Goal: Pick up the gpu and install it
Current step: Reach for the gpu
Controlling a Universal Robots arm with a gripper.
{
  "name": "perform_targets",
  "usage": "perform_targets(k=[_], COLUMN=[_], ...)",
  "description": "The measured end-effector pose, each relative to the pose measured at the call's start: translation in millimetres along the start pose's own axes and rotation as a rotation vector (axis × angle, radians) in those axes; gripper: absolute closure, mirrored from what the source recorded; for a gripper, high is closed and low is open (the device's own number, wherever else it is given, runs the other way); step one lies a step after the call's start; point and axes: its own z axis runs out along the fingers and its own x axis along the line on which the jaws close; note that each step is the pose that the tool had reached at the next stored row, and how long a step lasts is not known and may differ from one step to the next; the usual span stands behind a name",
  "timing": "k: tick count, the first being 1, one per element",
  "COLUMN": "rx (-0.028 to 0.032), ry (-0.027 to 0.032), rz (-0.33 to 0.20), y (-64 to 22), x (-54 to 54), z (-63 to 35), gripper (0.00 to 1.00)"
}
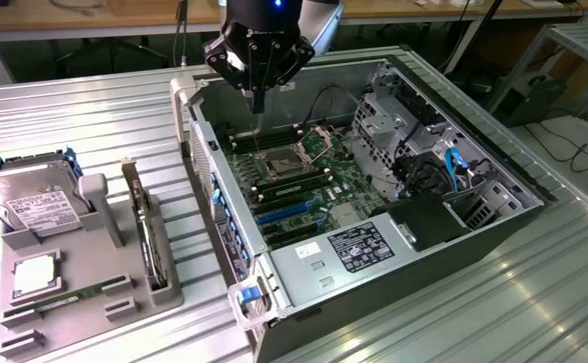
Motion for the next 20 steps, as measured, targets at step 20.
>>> perform_targets(k=[20], rx=[0.0], ry=[0.0], rz=[0.0], y=[-2.6], x=[13.2], z=[-0.5], gripper=[0.89])
